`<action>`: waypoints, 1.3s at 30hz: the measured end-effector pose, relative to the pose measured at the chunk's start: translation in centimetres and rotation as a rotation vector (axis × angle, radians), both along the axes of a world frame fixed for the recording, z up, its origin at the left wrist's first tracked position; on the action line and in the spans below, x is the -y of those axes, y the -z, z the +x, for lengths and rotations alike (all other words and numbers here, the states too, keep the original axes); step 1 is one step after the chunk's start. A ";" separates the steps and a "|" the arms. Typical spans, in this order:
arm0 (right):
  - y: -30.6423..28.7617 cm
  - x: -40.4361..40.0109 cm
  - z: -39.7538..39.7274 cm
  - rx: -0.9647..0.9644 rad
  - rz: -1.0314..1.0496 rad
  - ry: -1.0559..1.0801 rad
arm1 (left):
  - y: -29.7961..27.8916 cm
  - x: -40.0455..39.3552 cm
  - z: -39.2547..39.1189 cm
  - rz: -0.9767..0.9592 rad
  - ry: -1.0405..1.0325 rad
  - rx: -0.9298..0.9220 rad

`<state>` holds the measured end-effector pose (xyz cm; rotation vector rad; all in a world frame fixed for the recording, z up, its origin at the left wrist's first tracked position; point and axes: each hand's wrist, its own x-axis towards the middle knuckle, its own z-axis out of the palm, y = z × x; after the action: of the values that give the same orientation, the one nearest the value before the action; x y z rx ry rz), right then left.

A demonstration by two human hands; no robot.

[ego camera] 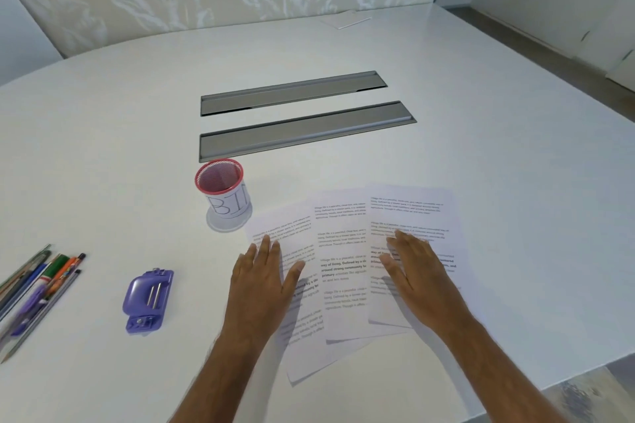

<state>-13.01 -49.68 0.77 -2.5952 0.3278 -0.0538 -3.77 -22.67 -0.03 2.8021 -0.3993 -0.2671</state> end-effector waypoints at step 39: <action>1.1 5.7 0.9 0.063 0.054 0.180 | -1.5 2.4 -0.1 -0.632 -0.392 -0.141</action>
<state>-12.10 -55.42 -0.36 -2.4989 0.5314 -0.1871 -3.92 -25.05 1.47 2.1598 0.0962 -0.2018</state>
